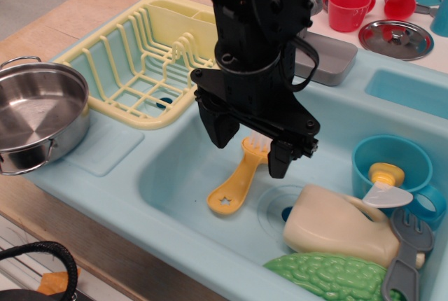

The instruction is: Put brush into pot or pan

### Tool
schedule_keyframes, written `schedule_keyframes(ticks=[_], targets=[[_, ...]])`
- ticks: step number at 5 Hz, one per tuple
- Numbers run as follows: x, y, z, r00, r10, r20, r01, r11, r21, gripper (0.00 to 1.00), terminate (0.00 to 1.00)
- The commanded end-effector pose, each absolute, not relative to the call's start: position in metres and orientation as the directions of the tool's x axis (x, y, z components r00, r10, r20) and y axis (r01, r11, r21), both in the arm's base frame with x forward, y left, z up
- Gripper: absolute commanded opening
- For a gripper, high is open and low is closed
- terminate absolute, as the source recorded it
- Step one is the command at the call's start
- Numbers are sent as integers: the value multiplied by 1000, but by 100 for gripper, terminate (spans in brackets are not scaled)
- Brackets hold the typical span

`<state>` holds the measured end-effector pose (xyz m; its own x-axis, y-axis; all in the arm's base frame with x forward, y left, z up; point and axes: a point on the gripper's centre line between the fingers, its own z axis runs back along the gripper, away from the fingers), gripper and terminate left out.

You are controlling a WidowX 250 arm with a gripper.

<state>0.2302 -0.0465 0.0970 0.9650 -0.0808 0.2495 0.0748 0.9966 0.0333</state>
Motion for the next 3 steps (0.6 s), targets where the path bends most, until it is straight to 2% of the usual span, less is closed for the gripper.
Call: schedule_keyframes(ticks=[1,3], targets=[[238,-48,92,957,-89,275,85,996,28,100,0],[240,-46,75,950,-80,301,86,996,-6,100,0]])
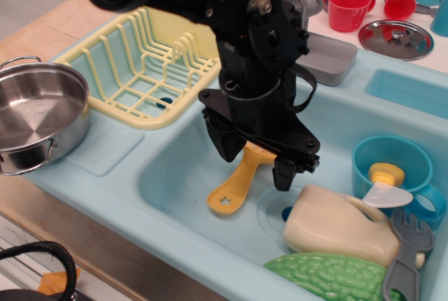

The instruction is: Put brush into pot or pan

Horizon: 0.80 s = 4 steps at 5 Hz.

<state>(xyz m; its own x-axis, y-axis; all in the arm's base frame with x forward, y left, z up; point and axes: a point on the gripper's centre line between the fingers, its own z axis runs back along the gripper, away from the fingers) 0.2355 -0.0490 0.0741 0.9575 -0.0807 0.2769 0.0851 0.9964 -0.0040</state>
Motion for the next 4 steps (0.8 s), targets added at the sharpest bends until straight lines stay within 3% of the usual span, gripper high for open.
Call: schedule_keyframes(ticks=[1,3,4], targets=[[244,-45,65,948,-89,306,100,995,-19,100,0],[251,-42,43,946,-85,314,111,992,-65,100,0],[251,-43,44,943,-86,321,111,992,-62,0,0]])
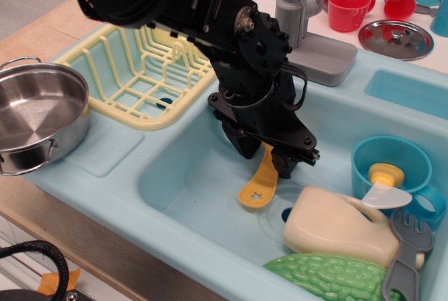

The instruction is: Put brush into pot or pan

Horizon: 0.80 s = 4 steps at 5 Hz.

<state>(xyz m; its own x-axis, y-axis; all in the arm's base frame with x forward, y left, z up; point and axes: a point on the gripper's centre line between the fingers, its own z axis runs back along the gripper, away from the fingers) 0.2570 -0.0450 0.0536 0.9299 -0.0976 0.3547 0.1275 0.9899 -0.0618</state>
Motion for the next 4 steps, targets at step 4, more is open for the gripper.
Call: schedule_keyframes(ticks=[4], targets=[[236,-59,123,948,-75,308,57,996,67,0,0]])
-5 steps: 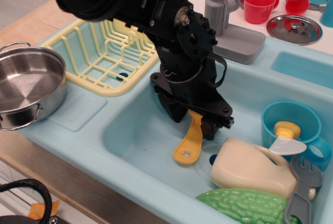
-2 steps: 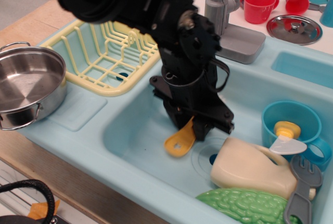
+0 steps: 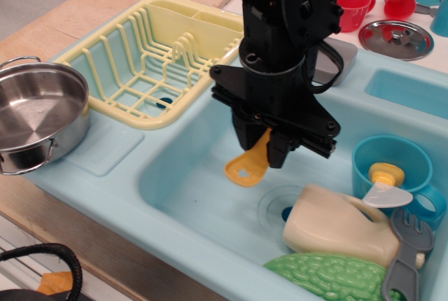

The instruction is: Put brush into pot or pan

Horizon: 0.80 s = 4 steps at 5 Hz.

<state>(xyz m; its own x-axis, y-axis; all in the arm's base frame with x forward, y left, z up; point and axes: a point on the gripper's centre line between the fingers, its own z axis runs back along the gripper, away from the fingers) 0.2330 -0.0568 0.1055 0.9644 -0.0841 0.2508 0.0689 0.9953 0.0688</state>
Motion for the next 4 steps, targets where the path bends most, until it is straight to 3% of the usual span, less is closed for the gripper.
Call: schedule_keyframes(ticks=[1,4], targets=[[223,-47,143,937,-28,348,-8,995,100,0,0],[190,37,184,922,145,359,-208,968,143,0,0]])
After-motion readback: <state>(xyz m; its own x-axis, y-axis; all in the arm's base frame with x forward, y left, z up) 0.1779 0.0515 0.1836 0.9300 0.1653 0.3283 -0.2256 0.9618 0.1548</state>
